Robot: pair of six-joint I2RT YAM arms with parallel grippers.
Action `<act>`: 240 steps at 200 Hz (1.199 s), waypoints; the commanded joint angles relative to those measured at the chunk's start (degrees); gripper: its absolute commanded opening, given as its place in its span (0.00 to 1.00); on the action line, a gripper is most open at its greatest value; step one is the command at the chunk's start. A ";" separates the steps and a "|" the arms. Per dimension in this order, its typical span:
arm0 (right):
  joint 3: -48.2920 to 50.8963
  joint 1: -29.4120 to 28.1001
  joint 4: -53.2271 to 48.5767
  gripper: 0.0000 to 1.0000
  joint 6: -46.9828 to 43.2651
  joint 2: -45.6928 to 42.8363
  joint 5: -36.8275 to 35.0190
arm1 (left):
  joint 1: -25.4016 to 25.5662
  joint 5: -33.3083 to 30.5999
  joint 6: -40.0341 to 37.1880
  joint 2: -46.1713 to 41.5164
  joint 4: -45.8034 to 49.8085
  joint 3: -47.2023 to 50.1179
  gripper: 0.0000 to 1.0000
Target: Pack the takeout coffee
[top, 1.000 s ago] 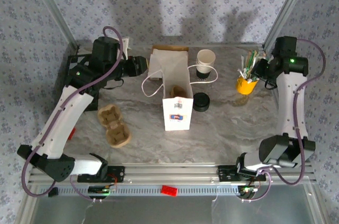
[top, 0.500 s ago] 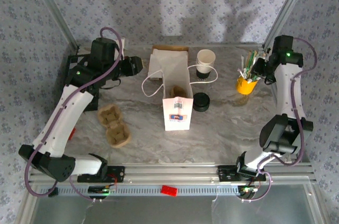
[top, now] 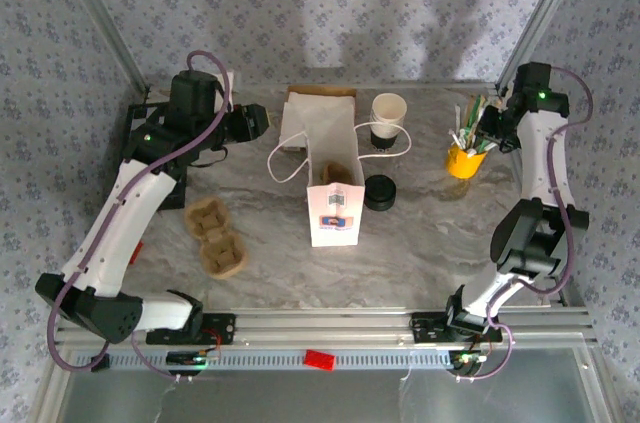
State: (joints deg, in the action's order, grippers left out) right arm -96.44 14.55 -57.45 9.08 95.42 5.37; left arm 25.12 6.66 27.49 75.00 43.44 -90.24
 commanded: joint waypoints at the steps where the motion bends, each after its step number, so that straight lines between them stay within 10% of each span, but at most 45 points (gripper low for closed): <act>1: -2.57 0.40 -0.03 0.26 -1.60 1.45 -0.26 | -0.50 0.61 0.11 -0.58 -1.33 -0.49 0.45; 82: -5.32 -0.28 -2.70 0.02 -0.74 -2.76 -0.84 | -0.77 0.62 0.38 -0.65 -1.44 -0.77 0.45; 240: -8.48 -3.53 -7.19 0.00 8.28 -21.24 14.47 | -0.87 1.72 2.37 -5.32 0.84 1.79 0.45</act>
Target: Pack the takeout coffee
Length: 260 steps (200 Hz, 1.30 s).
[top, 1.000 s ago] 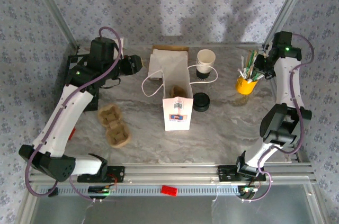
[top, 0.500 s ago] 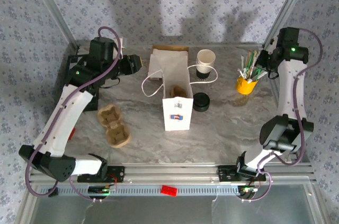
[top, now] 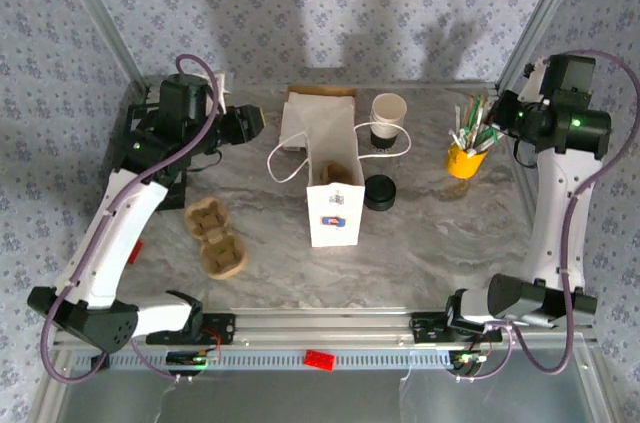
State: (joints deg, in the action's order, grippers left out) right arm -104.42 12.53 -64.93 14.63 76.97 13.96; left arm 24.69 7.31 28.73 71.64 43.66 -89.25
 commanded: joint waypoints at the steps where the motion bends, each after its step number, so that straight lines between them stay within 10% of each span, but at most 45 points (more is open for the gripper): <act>1: -0.47 -1.67 0.35 0.00 2.79 -2.92 6.11 | -0.43 1.09 1.14 -1.99 0.63 0.91 0.45; 150: -6.22 -32.66 16.73 0.00 6.56 -7.60 16.50 | -0.56 -2.64 6.23 -7.46 -0.42 9.43 0.45; 260: -3.66 -41.62 4.70 0.00 4.79 -1.51 8.29 | -0.69 -6.26 5.83 -9.04 0.35 11.47 0.46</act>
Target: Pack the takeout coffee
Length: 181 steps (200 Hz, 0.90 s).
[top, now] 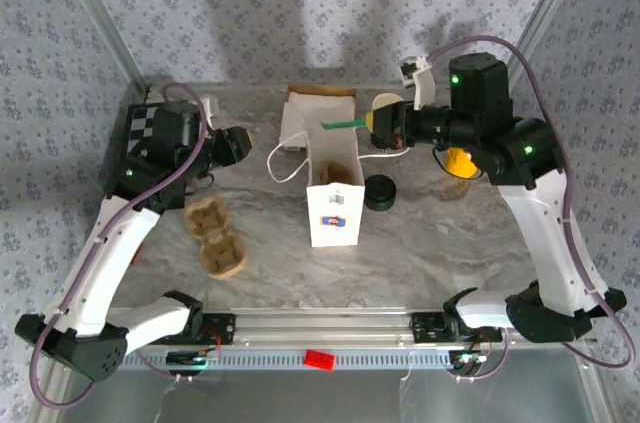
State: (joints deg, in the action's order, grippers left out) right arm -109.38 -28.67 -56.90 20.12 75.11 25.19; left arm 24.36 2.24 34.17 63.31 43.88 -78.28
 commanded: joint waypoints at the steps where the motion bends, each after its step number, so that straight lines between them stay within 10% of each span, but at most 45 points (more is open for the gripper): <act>1: 1.38 -0.42 -3.27 0.00 -0.65 0.37 -2.86 | -0.37 -1.18 0.42 -0.68 0.10 0.58 0.46; 27: 1.68 -1.32 -1.70 0.01 -1.01 3.86 -3.05 | -0.55 -1.02 1.02 0.06 -0.59 0.85 0.46; 101: -4.71 -1.37 -6.04 0.47 -3.84 9.19 -6.31 | -3.37 0.54 2.33 1.44 -1.40 1.38 0.46; 181: 8.71 19.07 -2.87 0.66 4.50 -2.53 0.22 | -10.08 12.48 0.06 17.56 -4.55 -1.83 0.49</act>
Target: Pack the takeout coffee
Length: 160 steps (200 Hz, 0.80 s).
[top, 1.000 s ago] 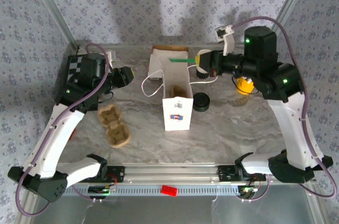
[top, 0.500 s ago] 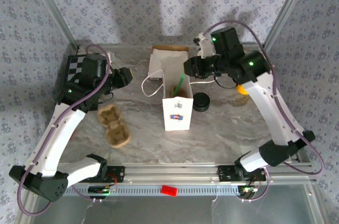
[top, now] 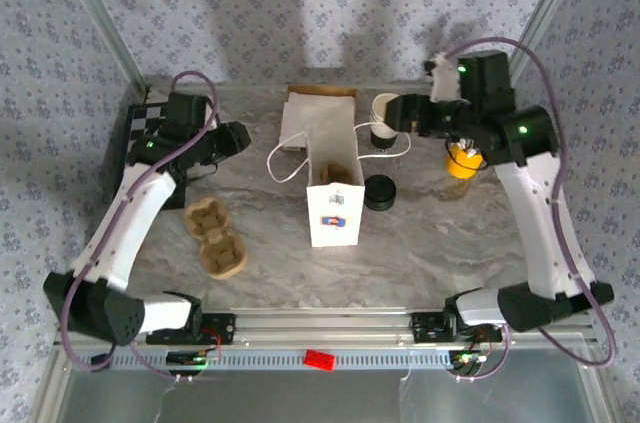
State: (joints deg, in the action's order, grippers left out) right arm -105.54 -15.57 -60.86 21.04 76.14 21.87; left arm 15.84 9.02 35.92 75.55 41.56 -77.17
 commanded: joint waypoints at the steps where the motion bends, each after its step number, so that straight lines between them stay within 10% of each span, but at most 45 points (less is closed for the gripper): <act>1: 5.15 6.30 1.18 0.66 3.66 -3.64 3.71 | -1.62 5.90 -1.80 5.67 -2.25 -3.05 0.49; 160: 19.40 15.90 8.13 0.72 6.53 -7.32 5.16 | -0.09 14.13 10.74 37.63 -15.40 -13.98 0.49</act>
State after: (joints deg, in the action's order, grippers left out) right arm -86.91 -0.08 -53.82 26.85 69.80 26.24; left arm 15.14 22.76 44.45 111.42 26.52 -87.59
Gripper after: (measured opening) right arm 0.721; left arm 0.495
